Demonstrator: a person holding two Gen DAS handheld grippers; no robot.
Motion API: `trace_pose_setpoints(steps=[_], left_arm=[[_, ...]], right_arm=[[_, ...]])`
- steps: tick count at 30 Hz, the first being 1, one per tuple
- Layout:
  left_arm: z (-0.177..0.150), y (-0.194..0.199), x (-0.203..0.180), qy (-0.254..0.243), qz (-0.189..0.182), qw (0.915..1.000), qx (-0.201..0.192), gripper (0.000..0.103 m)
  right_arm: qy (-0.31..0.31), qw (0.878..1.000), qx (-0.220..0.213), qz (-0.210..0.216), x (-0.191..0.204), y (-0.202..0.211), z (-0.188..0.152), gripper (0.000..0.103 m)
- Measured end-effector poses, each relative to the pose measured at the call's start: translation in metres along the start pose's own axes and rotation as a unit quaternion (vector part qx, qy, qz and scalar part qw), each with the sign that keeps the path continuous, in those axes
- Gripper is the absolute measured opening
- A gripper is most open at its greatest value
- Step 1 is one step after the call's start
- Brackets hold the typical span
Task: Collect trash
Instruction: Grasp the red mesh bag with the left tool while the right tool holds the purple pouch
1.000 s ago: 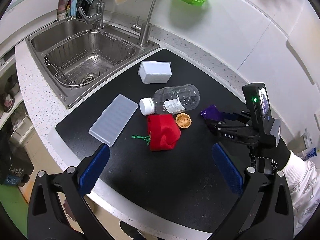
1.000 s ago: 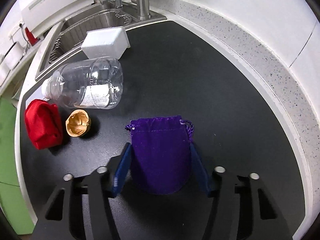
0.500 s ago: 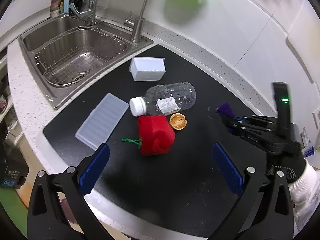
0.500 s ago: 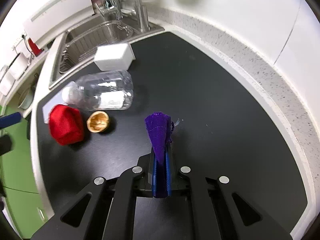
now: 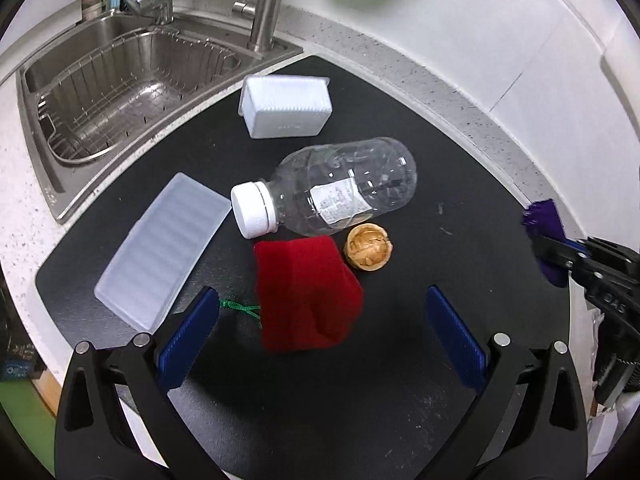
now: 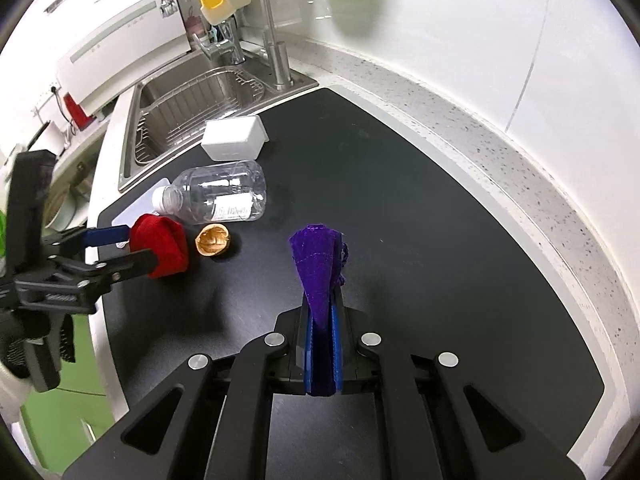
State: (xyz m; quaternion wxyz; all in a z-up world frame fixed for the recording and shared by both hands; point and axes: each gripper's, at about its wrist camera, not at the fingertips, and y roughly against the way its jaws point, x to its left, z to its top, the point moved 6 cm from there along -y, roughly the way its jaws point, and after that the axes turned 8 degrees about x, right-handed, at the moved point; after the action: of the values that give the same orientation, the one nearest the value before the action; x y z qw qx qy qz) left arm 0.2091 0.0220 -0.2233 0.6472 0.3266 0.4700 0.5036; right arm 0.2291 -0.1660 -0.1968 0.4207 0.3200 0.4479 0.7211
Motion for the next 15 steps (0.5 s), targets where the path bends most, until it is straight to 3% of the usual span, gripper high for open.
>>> trace_pose_setpoints(steps=[2, 6, 10, 11, 15], left_arm=[[0.001, -0.004, 0.002, 0.003, 0.001, 1.0000, 0.002, 0.096], [0.000, -0.011, 0.004, 0.005, -0.001, 0.9998, 0.018, 0.050], [-0.002, -0.009, 0.002, 0.001, -0.008, 0.9998, 0.020, 0.033], [-0.003, -0.008, 0.000, -0.001, -0.008, 0.9998, 0.020, 0.020], [-0.005, 0.008, -0.005, -0.005, -0.012, 0.9999, 0.005, 0.014]], right_arm=[[-0.001, 1.000, 0.000, 0.001, -0.001, 0.000, -0.001, 0.007], [0.000, 1.000, -0.001, 0.004, -0.001, -0.001, 0.000, 0.007], [0.004, 1.000, -0.003, 0.007, 0.002, 0.000, 0.001, 0.007], [0.005, 1.000, -0.004, 0.009, 0.004, 0.000, 0.002, 0.007], [0.012, 1.000, -0.010, 0.014, 0.014, 0.006, 0.004, 0.007]])
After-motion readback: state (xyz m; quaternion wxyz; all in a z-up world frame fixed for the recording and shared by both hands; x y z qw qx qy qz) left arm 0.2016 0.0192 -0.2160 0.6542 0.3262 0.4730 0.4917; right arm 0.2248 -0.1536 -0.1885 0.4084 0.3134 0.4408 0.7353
